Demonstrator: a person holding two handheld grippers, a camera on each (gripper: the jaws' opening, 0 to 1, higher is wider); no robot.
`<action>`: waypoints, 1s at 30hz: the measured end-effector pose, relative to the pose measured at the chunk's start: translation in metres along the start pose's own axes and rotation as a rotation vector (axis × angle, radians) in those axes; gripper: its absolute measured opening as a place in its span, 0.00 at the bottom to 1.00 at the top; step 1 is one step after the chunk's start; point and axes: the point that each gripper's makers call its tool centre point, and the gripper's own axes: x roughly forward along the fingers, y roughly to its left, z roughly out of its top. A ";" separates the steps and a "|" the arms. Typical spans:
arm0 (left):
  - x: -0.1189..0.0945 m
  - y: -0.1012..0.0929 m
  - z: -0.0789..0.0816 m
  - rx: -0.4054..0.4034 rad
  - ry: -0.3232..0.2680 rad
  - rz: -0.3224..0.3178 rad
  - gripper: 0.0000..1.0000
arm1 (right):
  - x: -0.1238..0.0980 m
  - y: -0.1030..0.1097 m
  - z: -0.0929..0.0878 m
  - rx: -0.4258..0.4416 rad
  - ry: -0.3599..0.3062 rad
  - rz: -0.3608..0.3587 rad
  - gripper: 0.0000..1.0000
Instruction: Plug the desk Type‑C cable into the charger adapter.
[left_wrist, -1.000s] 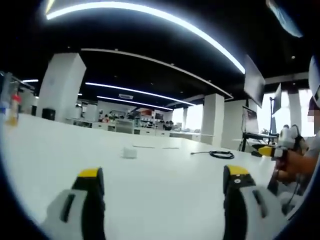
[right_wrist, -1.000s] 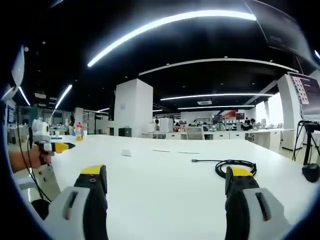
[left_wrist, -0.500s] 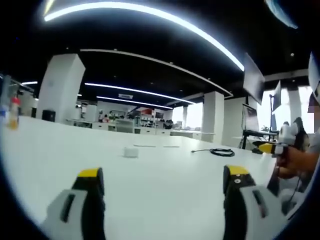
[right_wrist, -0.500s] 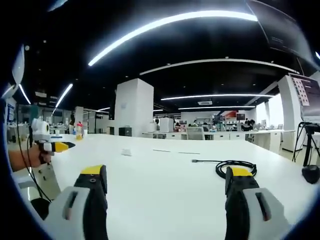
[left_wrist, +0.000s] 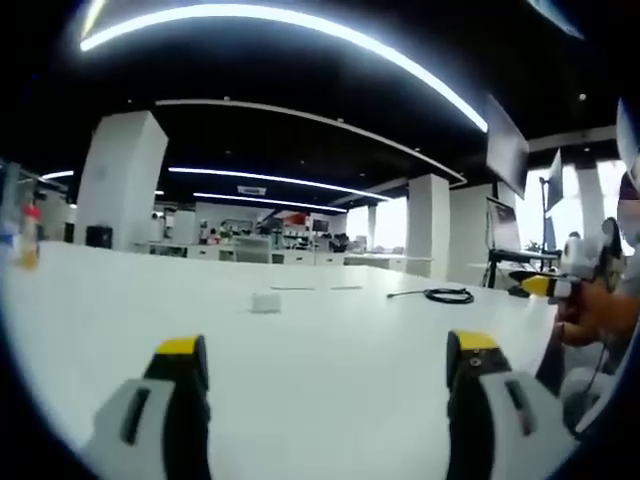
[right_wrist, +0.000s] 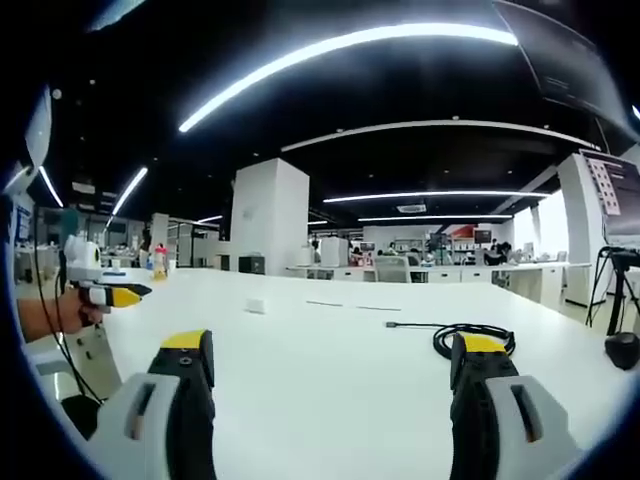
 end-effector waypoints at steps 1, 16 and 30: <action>0.000 0.000 0.000 0.004 0.000 0.002 1.00 | 0.000 0.000 0.000 -0.001 0.001 0.001 1.00; -0.001 0.004 -0.005 0.003 0.008 0.018 0.99 | 0.001 0.003 -0.004 -0.002 0.013 0.006 1.00; 0.010 0.005 0.004 0.054 -0.048 -0.012 0.88 | 0.002 0.014 -0.005 0.005 0.024 0.025 1.00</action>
